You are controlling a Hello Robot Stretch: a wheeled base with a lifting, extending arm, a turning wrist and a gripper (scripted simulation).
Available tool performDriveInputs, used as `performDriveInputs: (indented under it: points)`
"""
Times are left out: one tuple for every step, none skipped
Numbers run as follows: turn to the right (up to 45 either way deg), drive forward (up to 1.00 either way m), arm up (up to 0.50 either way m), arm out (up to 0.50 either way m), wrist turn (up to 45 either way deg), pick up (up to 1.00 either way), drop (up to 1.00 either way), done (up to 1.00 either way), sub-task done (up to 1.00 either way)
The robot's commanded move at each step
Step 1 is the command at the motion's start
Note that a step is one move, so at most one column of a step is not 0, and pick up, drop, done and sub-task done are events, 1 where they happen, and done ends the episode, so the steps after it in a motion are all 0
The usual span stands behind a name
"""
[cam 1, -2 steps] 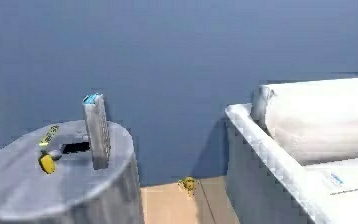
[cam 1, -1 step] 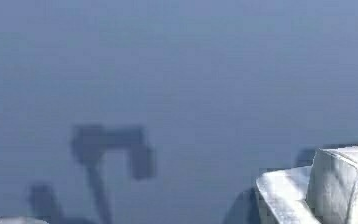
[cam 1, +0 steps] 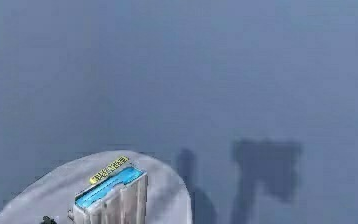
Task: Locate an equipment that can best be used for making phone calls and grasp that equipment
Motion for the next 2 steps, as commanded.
performDriveInputs:
  points:
    - [-45.0, 0.00, 0.00, 0.00, 0.0, 0.00, 0.00, 0.00, 0.00]
    - [-45.0, 0.00, 0.00, 0.00, 0.0, 0.00, 0.00, 0.00, 0.00]
